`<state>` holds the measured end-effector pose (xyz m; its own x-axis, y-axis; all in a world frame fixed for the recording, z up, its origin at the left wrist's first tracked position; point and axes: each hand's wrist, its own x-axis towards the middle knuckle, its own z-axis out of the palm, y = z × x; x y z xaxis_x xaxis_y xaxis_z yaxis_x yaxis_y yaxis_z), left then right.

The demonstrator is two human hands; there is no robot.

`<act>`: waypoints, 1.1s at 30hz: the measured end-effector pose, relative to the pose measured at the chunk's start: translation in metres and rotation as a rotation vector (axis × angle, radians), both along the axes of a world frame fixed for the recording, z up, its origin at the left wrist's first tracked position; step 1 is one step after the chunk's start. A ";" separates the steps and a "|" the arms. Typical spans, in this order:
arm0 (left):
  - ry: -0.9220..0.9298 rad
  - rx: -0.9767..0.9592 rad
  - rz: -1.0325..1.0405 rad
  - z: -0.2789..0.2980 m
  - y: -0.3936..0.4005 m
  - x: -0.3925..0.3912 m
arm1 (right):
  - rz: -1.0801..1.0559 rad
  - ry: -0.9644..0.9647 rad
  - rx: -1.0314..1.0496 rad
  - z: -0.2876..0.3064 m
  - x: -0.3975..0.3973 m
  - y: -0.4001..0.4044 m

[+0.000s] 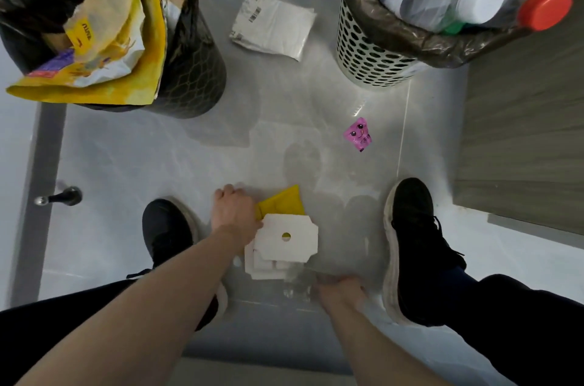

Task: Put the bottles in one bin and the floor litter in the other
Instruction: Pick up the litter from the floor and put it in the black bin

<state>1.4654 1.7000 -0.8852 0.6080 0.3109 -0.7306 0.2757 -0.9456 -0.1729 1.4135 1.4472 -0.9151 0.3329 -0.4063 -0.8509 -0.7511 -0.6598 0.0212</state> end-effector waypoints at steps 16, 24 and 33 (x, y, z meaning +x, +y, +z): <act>-0.132 -0.196 0.785 0.004 0.041 0.001 | 0.210 -0.607 0.071 0.007 0.099 0.045; -0.157 -0.065 0.497 -0.010 -0.004 -0.014 | 0.243 -0.552 -0.021 -0.006 0.135 0.036; -0.053 -0.317 0.788 -0.006 0.009 0.004 | 0.127 -0.432 0.120 -0.002 0.128 0.032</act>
